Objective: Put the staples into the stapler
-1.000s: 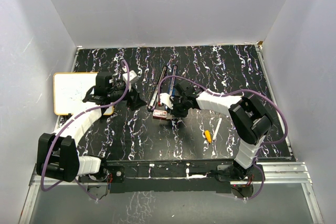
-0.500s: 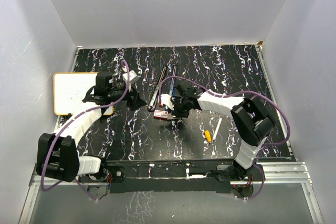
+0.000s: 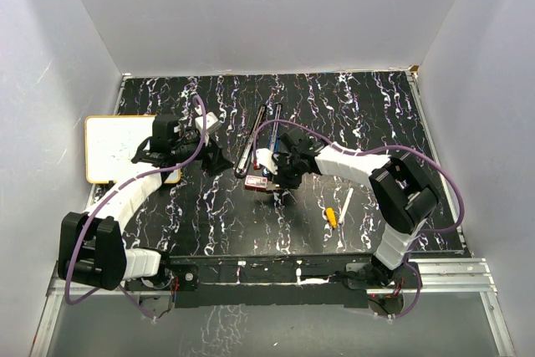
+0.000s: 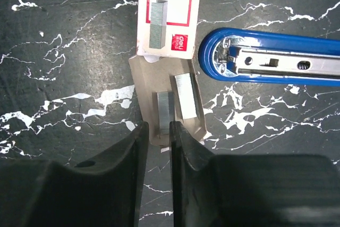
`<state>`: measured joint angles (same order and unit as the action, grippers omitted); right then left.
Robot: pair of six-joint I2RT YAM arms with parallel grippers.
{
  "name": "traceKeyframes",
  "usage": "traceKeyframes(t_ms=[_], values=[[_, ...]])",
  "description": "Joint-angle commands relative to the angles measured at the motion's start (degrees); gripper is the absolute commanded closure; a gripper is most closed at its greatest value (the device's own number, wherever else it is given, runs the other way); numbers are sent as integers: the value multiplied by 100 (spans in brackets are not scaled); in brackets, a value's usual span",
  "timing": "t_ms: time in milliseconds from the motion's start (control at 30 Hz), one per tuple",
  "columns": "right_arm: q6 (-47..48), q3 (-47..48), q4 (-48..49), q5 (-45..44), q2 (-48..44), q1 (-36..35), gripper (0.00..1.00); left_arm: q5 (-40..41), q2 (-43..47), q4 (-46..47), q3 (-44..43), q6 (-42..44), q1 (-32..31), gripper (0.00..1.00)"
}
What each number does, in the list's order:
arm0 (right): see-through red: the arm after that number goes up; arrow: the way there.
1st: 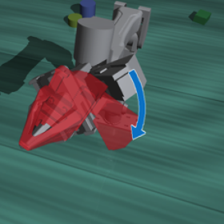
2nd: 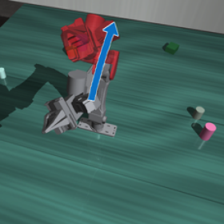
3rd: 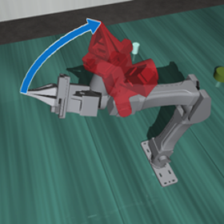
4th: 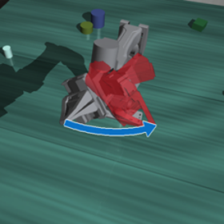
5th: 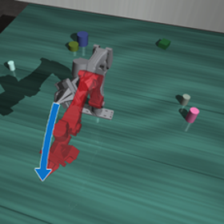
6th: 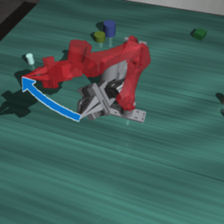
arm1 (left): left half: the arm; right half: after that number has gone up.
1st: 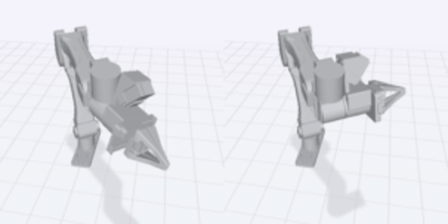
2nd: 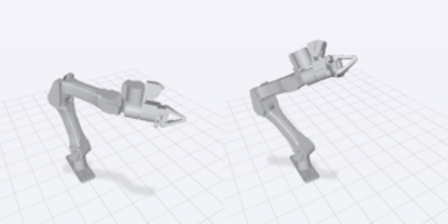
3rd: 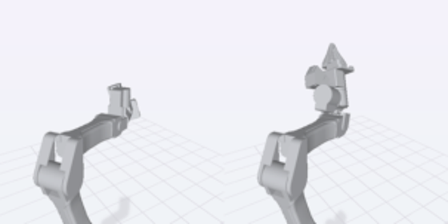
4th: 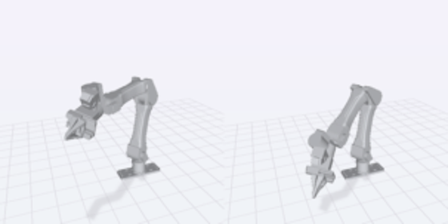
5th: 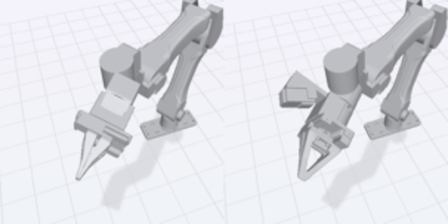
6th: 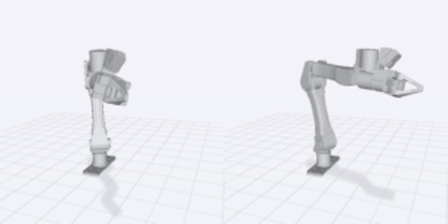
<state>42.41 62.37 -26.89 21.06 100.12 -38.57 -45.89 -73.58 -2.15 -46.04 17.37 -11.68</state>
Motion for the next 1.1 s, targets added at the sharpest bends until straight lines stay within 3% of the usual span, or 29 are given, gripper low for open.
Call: traceKeyframes(t_ms=[0,500,733,1067], values=[[-45,224,152,-219,-45,28,72,-209,265,17,-7,57,44,30],[-58,234,120,-376,398,38,71,-210,258,-3,-10,74,43,30],[-139,268,-181,-197,582,93,60,-226,237,-4,-19,57,48,30],[-213,239,-160,-262,776,108,69,-247,228,-4,-49,37,48,30]])
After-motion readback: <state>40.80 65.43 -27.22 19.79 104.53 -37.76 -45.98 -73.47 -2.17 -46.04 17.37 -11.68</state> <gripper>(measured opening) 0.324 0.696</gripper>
